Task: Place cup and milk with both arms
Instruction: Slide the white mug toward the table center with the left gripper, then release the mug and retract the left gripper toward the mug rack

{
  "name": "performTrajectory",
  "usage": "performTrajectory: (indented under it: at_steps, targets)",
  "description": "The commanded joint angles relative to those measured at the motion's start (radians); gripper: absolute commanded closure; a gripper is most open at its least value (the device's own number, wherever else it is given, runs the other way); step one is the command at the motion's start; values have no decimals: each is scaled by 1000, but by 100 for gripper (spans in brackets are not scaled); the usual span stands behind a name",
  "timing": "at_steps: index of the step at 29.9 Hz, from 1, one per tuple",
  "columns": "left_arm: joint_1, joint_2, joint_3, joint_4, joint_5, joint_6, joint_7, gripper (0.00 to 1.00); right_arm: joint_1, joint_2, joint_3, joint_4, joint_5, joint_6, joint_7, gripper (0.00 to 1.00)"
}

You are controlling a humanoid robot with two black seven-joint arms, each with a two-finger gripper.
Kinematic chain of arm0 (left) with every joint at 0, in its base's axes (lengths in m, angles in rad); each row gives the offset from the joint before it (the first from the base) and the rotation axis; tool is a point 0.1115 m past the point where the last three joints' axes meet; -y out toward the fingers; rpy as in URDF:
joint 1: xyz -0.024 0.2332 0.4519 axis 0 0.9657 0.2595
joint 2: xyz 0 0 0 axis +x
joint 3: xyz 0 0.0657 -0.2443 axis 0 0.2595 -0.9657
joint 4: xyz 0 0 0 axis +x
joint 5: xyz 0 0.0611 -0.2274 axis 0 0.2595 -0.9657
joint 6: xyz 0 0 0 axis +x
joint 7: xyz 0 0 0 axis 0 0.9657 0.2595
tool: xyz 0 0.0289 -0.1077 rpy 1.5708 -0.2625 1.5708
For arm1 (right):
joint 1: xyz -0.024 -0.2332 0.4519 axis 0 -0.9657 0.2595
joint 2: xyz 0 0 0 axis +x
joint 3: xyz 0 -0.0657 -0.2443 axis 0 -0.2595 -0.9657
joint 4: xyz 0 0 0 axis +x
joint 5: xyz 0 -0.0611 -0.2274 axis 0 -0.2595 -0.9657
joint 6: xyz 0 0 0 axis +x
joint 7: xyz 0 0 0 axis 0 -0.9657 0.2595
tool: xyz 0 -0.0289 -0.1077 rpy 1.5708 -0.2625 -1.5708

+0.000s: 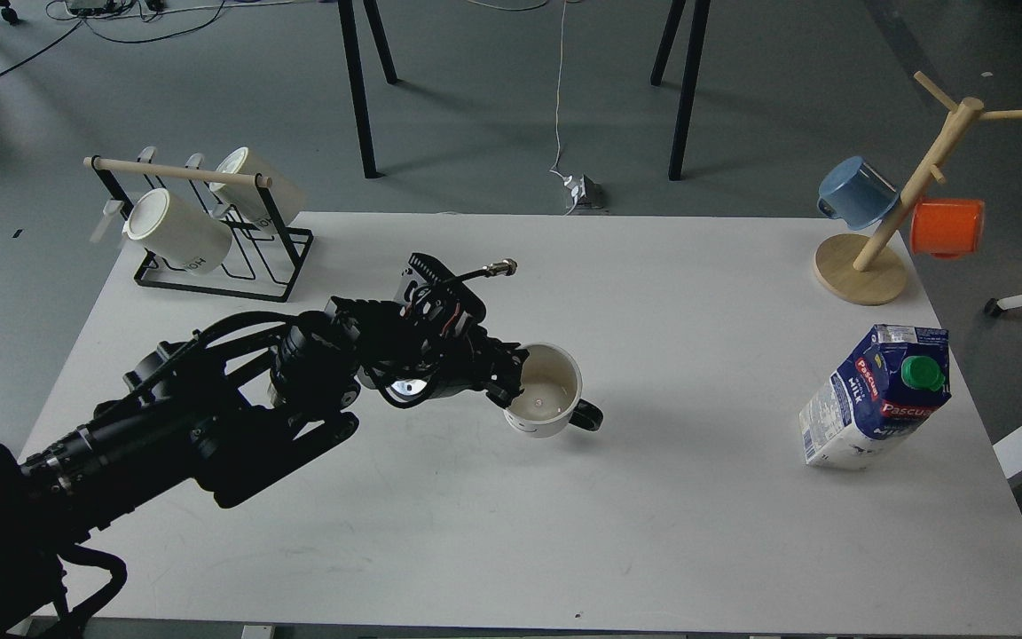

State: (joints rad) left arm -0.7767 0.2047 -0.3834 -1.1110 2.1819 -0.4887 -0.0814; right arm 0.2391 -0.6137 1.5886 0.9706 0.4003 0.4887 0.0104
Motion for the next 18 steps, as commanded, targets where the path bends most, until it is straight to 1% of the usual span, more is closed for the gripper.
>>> performTrajectory:
  at_steps: [1,11,14,15,16,18]
  targets:
    - [5,-5,8,7,0,0,2,90,-7,0,1,0,0,0,-1,1]
    - [10,-7,6,31,0,0,-1,84,-14,0,1,-1,0,0,0,1]
    - [22,-7,-2,31,0,0,2,72,-17,0,4,-1,0,0,0,1]
    - [25,-7,-3,31,0,4,0,70,-20,0,8,-1,0,0,0,1]
    - [31,-5,-5,30,0,13,-1,67,-21,0,10,-1,0,0,-1,1]
    - [45,-1,-9,28,0,48,-6,58,-32,-1,11,-1,0,0,0,1]
